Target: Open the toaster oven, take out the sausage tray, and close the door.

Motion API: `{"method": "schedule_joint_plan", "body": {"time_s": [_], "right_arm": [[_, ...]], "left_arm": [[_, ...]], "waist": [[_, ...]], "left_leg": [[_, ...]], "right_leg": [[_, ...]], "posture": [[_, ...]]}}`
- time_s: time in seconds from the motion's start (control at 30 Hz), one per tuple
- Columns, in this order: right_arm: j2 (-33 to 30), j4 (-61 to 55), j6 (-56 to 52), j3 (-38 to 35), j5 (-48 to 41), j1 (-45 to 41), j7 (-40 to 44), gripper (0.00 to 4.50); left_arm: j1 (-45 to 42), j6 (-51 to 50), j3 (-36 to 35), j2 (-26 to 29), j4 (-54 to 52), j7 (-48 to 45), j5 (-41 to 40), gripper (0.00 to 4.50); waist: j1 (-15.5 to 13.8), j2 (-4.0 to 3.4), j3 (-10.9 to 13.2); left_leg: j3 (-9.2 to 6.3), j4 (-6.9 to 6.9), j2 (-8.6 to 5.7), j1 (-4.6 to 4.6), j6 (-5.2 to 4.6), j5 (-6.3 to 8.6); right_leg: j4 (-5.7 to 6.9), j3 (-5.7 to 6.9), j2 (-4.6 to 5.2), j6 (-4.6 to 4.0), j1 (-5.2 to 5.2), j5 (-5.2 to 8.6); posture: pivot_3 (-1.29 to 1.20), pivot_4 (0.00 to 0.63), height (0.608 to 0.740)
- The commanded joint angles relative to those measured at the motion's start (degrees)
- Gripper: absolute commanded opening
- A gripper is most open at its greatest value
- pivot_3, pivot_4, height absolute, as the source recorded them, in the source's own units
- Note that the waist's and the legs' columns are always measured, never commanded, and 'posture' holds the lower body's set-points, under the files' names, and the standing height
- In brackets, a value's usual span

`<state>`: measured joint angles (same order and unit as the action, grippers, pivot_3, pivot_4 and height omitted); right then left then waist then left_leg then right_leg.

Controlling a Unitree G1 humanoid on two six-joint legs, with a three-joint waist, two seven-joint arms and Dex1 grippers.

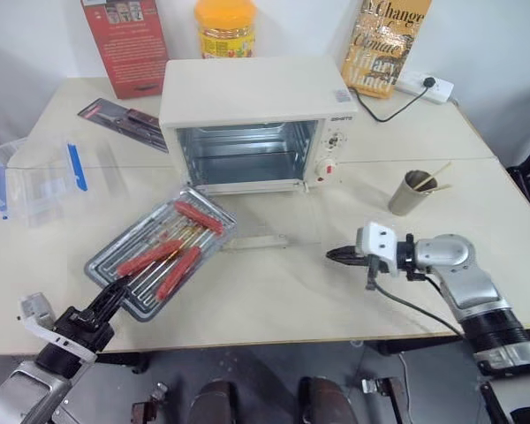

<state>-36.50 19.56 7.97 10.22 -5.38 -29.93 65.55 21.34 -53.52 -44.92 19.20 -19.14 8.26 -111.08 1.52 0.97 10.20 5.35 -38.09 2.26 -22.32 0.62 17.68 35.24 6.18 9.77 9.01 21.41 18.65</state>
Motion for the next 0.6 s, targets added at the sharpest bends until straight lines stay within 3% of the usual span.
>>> {"method": "schedule_joint_plan", "body": {"time_s": [0.03,0.33,0.6], "right_arm": [[2.73,4.89,3.38,0.84,1.8,-1.86,-1.75,0.02],[9.44,12.74,8.84,0.93,2.85,-8.26,-3.81,0.02],[11.69,5.79,-0.85,-3.19,-4.97,-14.32,-1.43,0.02]], "left_arm": [[2.99,3.29,-3.74,-1.8,-3.29,-0.75,-1.92,0.0],[6.51,4.03,-10.1,-5.56,0.22,-3.38,-1.92,0.0],[7.92,0.75,-11.97,-4.83,5.57,-5.89,-1.92,0.0]], "waist": [[0.16,0.0,0.0],[0.19,0.04,-0.02],[0.13,0.0,0.0]], "left_leg": [[0.0,0.01,0.0,0.0,0.0,0.0],[0.1,-0.05,0.34,0.03,0.06,0.03],[0.06,-0.04,0.38,-0.05,0.08,0.05]], "right_leg": [[-0.07,-0.01,0.0,0.0,-0.01,0.0],[-0.23,-0.03,-0.31,-0.24,-0.05,0.02],[-0.17,-0.05,-0.33,-0.25,0.09,0.02]], "posture": [[0.0,0.15,0.74],[0.0,0.15,0.74],[0.0,0.15,0.74]]}}
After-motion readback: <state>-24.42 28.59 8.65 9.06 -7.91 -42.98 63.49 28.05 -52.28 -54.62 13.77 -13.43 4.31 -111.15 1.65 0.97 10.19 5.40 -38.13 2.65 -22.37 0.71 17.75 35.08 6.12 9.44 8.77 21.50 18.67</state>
